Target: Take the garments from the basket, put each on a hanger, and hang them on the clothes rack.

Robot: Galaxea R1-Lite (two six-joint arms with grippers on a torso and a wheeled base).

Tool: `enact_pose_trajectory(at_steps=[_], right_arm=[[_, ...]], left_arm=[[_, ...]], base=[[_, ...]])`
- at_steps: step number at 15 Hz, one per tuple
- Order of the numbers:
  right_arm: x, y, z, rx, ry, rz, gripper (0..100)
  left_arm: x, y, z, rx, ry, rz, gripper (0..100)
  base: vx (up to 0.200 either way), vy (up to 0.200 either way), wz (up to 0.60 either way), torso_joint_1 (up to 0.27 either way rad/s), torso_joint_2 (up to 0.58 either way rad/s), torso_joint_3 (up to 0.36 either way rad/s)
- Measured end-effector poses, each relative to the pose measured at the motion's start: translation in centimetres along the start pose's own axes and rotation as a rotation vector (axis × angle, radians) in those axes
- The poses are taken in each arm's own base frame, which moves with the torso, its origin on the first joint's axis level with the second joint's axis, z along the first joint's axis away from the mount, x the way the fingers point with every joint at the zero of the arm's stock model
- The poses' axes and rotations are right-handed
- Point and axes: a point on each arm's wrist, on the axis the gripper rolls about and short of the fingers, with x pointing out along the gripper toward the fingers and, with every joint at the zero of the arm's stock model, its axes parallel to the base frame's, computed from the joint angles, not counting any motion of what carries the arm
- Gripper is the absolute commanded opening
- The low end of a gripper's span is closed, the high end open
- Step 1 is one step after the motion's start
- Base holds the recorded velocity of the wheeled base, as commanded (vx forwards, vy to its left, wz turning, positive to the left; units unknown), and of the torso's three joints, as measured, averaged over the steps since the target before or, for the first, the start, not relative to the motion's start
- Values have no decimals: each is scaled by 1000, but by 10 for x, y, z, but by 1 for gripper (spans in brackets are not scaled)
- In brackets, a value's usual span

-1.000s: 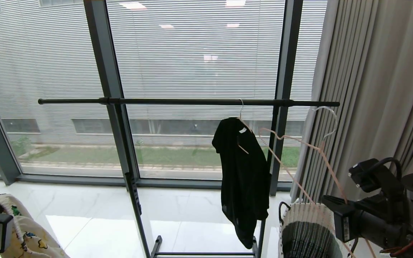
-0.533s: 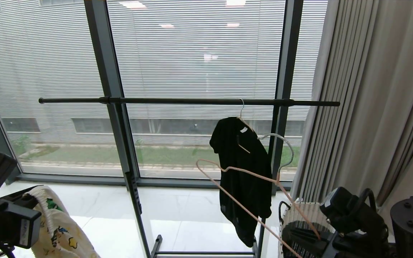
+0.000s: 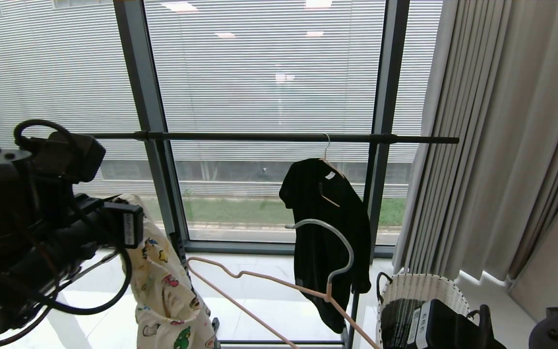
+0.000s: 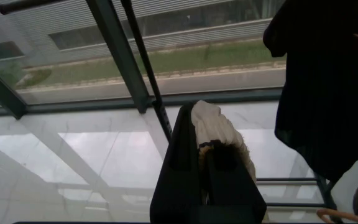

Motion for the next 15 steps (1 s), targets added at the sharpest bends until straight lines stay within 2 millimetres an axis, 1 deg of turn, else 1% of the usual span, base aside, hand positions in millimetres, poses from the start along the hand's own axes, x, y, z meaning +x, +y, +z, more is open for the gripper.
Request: enact_pose_trajectory(at_steps=[3,5,8,10,13,15], right_arm=[[6,5,7,0,-12,13,0],[9,5,9,17,-12,11,0],[11,6,11,51,-21,8,0],[14,6,15,102,-64,4,0],[22,6,17,142,-91,-45,0],[28,7,15,143,-76,-53,0]], left_arm=[[18,-25,11,-50,5,-1,0],[24,-35,13,-40,13,-21,0],[28,-41,11,-29,26,-32,0],[29,-44,11,-27,29,-38,0],[28,-47,12,-41,24,-45,0],[28,-48,13,-56,21,6,0]], base=[[0,0,0,0,0,0],[0,0,0,0,0,0],[0,0,0,0,0,0],[0,0,0,0,0,0],[0,0,0,0,0,0],[0,0,0,0,0,0]])
